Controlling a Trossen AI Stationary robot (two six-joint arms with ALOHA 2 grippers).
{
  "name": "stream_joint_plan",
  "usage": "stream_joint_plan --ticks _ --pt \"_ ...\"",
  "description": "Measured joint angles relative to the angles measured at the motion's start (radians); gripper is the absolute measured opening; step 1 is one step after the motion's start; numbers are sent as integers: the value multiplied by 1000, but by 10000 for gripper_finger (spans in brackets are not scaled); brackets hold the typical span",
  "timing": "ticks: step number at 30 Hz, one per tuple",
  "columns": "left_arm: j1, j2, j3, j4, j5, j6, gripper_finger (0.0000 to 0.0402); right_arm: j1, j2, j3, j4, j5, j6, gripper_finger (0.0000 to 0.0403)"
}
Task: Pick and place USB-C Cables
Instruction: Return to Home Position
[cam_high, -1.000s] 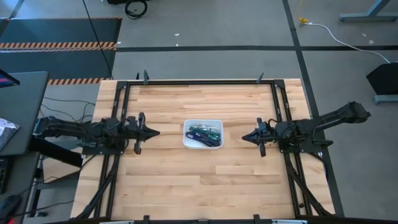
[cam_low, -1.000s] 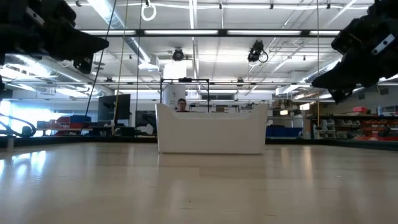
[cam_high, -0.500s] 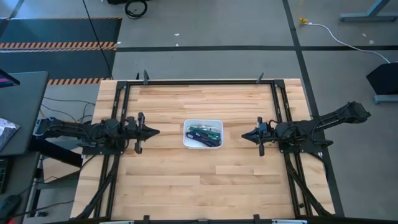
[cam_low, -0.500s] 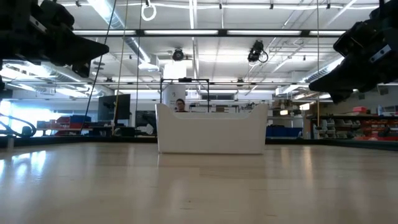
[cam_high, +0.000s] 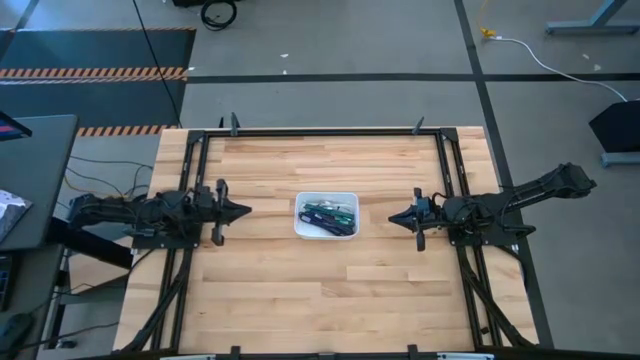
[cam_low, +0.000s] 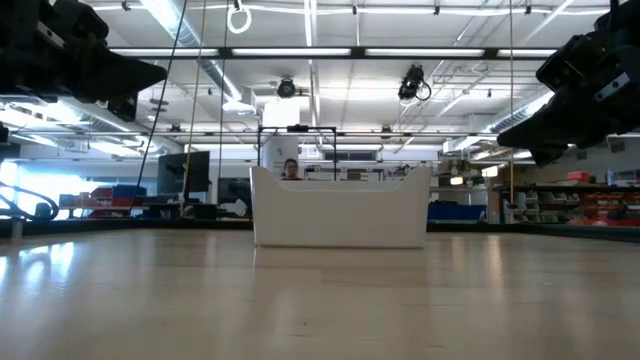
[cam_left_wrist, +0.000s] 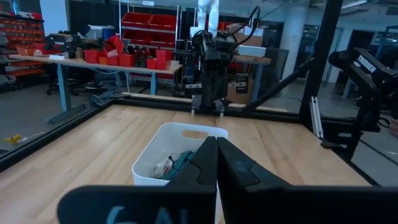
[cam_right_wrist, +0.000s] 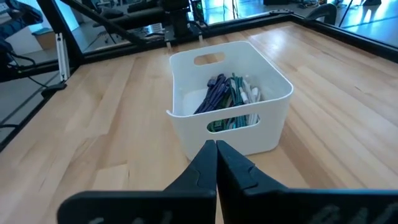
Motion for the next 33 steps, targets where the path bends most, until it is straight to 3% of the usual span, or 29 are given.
stream_joint_plan --ticks 7,18,24,33 --pt "0 -73 0 -81 0 -7 4 0 0 0 31 0 -18 3" --pt "0 -103 1 -108 0 3 4 -20 0 0 128 -77 -203 3" --pt "-1 -103 1 -115 0 -1 4 -57 -19 0 96 -38 -200 3" --pt "-1 -103 1 -119 0 -9 4 -33 -152 0 -32 -53 -148 3"
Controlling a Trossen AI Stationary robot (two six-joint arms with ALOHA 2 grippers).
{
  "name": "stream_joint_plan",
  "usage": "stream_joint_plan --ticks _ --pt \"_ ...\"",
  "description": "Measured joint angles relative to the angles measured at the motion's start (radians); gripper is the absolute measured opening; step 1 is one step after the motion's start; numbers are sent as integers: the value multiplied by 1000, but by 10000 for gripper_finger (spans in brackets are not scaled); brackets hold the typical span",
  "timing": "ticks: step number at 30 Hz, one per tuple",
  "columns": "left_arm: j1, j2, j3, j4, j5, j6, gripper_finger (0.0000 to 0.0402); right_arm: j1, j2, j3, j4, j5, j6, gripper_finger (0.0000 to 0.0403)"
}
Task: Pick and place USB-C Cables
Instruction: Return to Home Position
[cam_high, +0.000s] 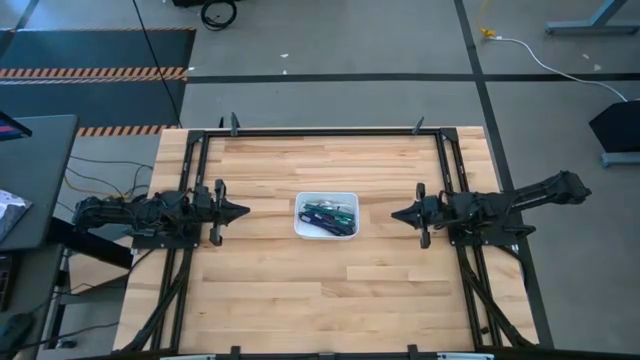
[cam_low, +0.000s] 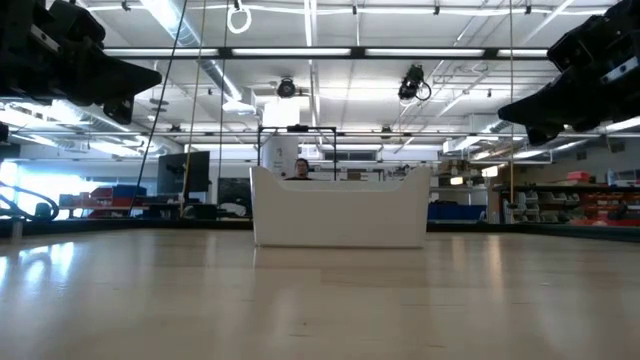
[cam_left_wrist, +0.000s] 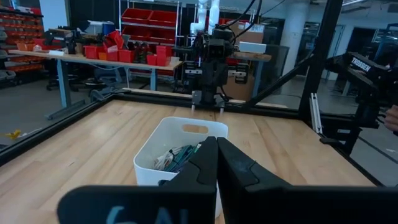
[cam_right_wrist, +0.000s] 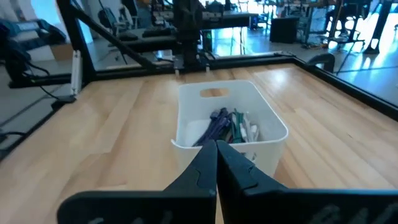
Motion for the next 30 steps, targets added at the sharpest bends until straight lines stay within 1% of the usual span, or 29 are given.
stream_joint_plan --ticks 7,10,18,21,26,28,30 --pt "0 0 0 0 0 -1 4 35 -141 0 -103 15 3 3" --pt "0 0 0 -1 0 -1 4 45 -192 0 -110 5 -11 3" --pt "0 0 0 -2 42 -10 5 52 -259 0 -111 -37 -119 3" --pt "0 0 0 -2 45 -24 5 35 -284 0 -101 -113 -142 2" --pt "0 0 0 -6 46 -26 5 5 -302 0 -52 -297 -161 2" --pt "0 0 0 -12 49 -29 5 -8 -302 0 -56 -331 -162 2" --pt "0 0 1 -16 60 -34 5 -24 -302 0 -86 -327 -142 2"
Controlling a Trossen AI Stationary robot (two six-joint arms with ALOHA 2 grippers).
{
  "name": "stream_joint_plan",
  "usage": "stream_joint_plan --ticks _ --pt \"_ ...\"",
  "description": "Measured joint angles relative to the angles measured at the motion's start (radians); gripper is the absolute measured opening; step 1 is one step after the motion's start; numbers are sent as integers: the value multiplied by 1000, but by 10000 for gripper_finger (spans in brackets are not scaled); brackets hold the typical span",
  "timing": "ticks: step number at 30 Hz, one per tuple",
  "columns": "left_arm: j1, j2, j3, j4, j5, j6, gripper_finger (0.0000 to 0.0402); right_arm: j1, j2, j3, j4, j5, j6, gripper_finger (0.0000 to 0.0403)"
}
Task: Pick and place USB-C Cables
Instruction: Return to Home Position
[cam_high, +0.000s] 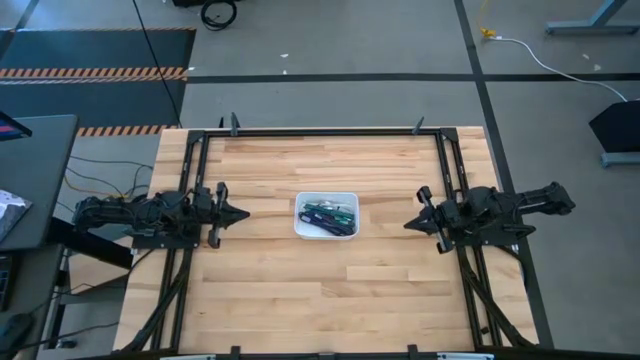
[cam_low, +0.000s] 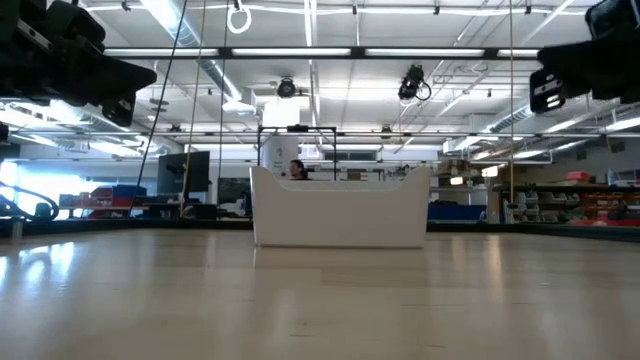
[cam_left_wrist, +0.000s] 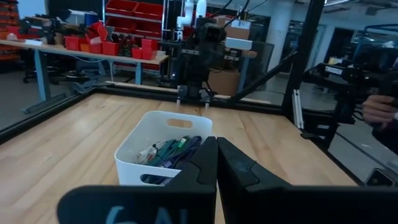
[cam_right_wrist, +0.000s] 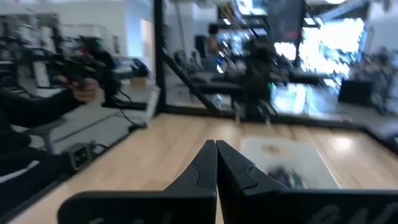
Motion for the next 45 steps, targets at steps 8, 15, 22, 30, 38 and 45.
stream_joint_plan --ticks 8,15,22,30,38,45 --pt "0 0 7 -15 15 -18 5 -46 0 7 -67 48 56 1" --pt "0 -2 85 -98 5 19 5 -57 0 7 -67 56 62 1" --pt "0 -6 -7 16 -53 12 5 -56 2 1 -56 58 57 2" --pt "0 0 -7 11 -48 35 5 -57 2 1 -58 70 38 3" --pt "0 0 -7 8 -46 48 7 -57 4 0 -61 93 35 5" --pt "0 0 -8 21 -46 45 19 -57 4 0 -61 93 36 5"
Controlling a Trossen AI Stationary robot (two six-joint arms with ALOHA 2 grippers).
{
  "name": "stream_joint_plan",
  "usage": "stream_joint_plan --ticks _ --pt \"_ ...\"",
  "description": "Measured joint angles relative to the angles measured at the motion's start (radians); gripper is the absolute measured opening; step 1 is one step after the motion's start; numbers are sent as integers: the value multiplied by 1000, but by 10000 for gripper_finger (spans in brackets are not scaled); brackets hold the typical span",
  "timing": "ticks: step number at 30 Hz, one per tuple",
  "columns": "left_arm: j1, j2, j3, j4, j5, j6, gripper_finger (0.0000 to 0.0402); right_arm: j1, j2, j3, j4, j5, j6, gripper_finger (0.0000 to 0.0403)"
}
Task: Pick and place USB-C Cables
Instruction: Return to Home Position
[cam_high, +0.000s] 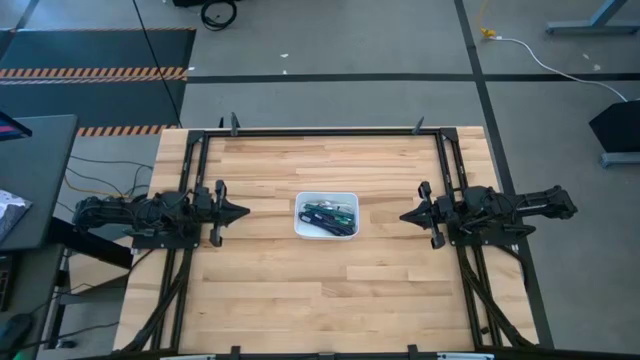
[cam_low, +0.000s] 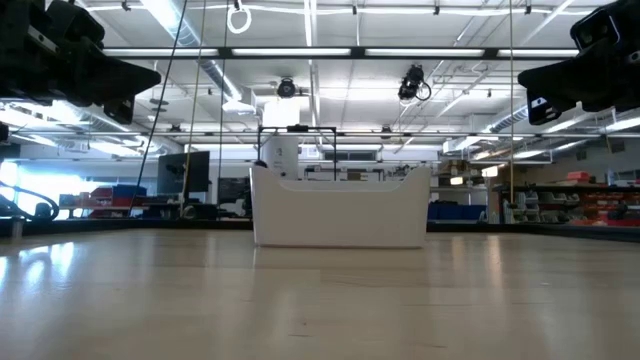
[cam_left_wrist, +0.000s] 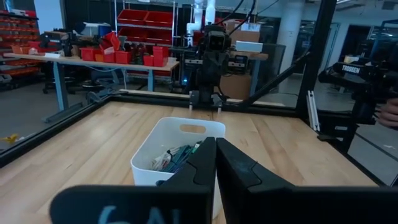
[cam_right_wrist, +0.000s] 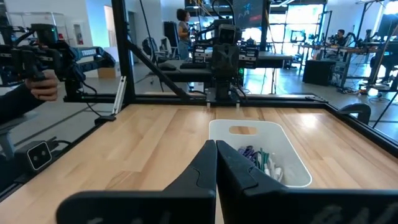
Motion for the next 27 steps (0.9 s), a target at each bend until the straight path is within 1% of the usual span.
stream_joint_plan --ticks 27 --pt "0 0 -1 13 0 -2 15 0 0 0 0 -1 0 5"
